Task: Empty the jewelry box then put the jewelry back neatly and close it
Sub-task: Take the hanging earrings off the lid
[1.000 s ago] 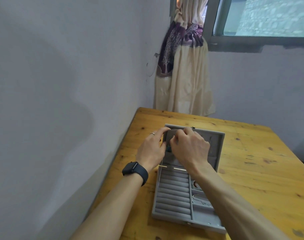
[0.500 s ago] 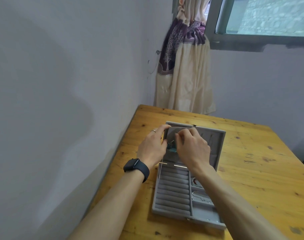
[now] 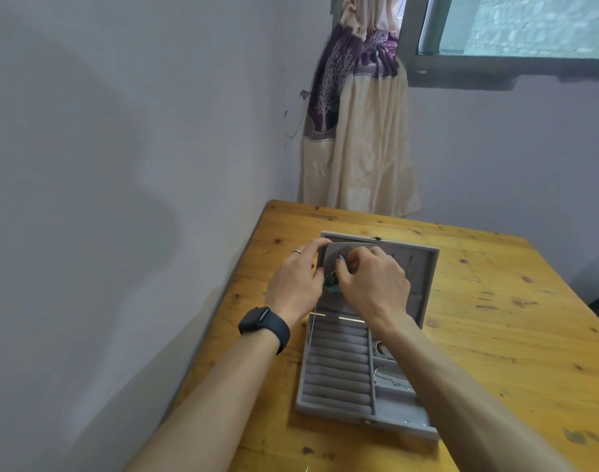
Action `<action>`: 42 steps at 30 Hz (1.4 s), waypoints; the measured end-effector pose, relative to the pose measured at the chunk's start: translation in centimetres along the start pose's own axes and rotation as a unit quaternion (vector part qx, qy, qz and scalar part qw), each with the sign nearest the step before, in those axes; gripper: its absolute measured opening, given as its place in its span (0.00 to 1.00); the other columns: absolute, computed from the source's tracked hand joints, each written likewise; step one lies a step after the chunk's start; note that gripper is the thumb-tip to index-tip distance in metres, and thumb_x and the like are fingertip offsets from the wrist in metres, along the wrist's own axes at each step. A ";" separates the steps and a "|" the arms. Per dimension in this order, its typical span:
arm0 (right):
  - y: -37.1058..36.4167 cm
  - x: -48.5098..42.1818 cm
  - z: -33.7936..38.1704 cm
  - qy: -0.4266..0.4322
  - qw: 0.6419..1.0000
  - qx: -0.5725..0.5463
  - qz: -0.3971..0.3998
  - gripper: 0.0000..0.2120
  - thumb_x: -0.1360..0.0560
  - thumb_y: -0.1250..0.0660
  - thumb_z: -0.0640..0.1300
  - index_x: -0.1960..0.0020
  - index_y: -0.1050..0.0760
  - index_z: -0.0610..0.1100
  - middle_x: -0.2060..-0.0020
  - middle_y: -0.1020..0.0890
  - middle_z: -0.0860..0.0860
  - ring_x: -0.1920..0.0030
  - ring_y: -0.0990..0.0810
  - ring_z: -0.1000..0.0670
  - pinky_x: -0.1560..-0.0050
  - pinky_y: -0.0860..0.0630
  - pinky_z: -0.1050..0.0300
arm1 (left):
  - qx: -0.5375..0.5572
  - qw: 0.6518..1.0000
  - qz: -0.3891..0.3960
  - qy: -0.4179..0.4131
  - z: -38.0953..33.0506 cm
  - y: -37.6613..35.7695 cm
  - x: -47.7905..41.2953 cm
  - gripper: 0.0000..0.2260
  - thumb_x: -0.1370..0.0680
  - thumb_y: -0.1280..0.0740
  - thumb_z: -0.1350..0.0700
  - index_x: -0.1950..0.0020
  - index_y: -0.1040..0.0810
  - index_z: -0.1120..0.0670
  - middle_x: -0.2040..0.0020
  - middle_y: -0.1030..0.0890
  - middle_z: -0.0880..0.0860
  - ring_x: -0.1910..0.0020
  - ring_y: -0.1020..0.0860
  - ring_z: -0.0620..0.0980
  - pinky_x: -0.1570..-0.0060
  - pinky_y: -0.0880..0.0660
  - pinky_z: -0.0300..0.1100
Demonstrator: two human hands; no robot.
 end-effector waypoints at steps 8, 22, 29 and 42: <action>1.0 -0.2 1.0 0.042 0.998 0.035 -0.031 0.13 0.20 0.39 0.51 0.52 0.20 0.44 0.52 0.19 0.49 0.57 0.20 0.42 0.62 0.30 0.53 | 0.000 1.000 0.002 0.002 -0.1 0.1 0.0 0.20 0.20 0.35 0.56 0.32 0.35 0.38 0.38 0.22 0.48 0.47 0.21 0.49 0.55 0.18 0.49; 2.6 0.5 -1.4 0.034 0.946 -0.319 -0.036 0.05 0.21 0.31 0.46 0.56 0.21 0.49 0.58 0.20 0.56 0.63 0.21 0.55 0.62 0.27 0.66 | 0.122 0.992 -0.031 -0.020 -3.1 3.5 -0.5 0.15 0.21 0.33 0.48 0.34 0.23 0.39 0.42 0.23 0.41 0.49 0.25 0.41 0.52 0.25 0.35; 2.7 1.6 -2.3 0.019 0.927 -0.373 0.017 0.03 0.21 0.31 0.47 0.52 0.19 0.49 0.58 0.17 0.53 0.61 0.18 0.53 0.61 0.21 0.59 | 0.109 0.992 0.042 -0.039 -5.6 3.4 -0.8 0.07 0.21 0.32 0.46 0.48 0.15 0.46 0.54 0.16 0.41 0.54 0.21 0.38 0.56 0.21 0.38; 3.9 3.7 -5.4 -0.052 0.893 -0.441 0.066 0.05 0.22 0.31 0.50 0.48 0.18 0.53 0.54 0.15 0.55 0.52 0.17 0.53 0.50 0.21 0.55 | 0.102 0.991 0.072 -0.048 -7.6 3.9 -0.1 0.08 0.21 0.31 0.50 0.46 0.15 0.50 0.53 0.16 0.43 0.52 0.20 0.39 0.52 0.22 0.36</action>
Point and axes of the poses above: each hand's wrist, its own x-axis away from the middle knuckle, its own y-axis out of the back of the hand, z = x × y, the point moved 8 cm from there along -x, towards the middle knuckle
